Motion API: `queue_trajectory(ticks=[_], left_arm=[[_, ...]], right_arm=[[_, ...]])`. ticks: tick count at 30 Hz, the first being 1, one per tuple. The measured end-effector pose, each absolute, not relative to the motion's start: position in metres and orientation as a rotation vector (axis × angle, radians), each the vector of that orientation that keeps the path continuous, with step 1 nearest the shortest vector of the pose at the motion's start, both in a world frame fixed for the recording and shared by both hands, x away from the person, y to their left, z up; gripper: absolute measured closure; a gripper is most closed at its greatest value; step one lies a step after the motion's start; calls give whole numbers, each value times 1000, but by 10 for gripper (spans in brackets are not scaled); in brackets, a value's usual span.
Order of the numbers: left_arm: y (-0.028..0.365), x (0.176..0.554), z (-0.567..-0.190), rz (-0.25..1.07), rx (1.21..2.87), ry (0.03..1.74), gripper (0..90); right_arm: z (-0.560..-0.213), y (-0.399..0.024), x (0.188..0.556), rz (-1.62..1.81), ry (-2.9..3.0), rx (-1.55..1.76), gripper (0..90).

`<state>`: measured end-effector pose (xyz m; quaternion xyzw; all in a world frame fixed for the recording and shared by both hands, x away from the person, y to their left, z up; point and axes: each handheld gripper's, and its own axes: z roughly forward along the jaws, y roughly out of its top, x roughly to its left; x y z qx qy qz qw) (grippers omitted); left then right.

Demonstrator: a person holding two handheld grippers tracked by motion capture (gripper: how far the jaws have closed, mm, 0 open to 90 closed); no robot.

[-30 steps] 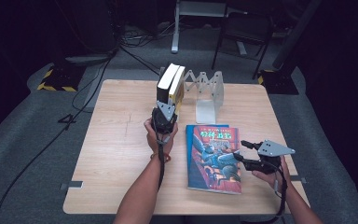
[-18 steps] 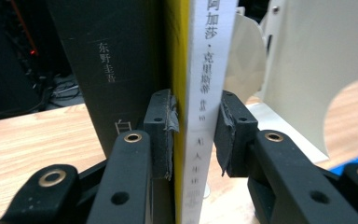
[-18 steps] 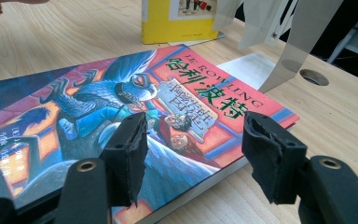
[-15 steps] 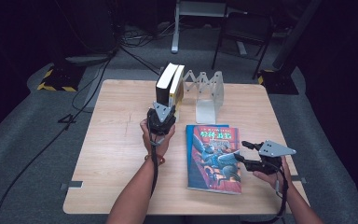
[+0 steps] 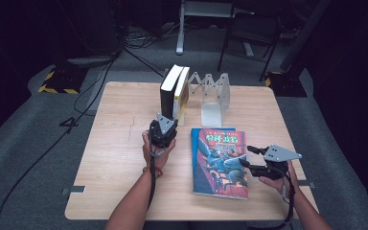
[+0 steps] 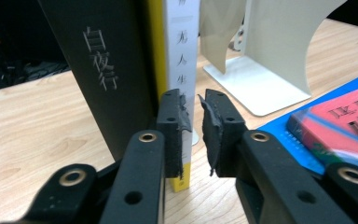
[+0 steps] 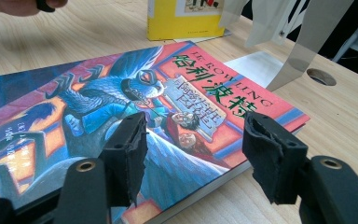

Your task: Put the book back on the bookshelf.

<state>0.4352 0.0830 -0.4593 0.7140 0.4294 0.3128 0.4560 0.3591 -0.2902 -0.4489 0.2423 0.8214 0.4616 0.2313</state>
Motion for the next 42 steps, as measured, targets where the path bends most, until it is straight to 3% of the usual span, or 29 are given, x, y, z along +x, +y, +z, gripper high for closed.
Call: queue_trajectory(ticks=[11,29,34,42], left_arm=[[76,451,-457,831,1811,1051,816],[74,472,-451,824,1848,1079,818],[78,462,-448,805,1856,1059,778],[89,422,-446,747,1968,887,739]], right_arm=[[-449,-290,360,1267,2253,671,408],[-449,-293,360,1266,2255,689,408],[-447,-295,358,1261,2273,707,407],[-449,-302,345,1267,2371,737,373]])
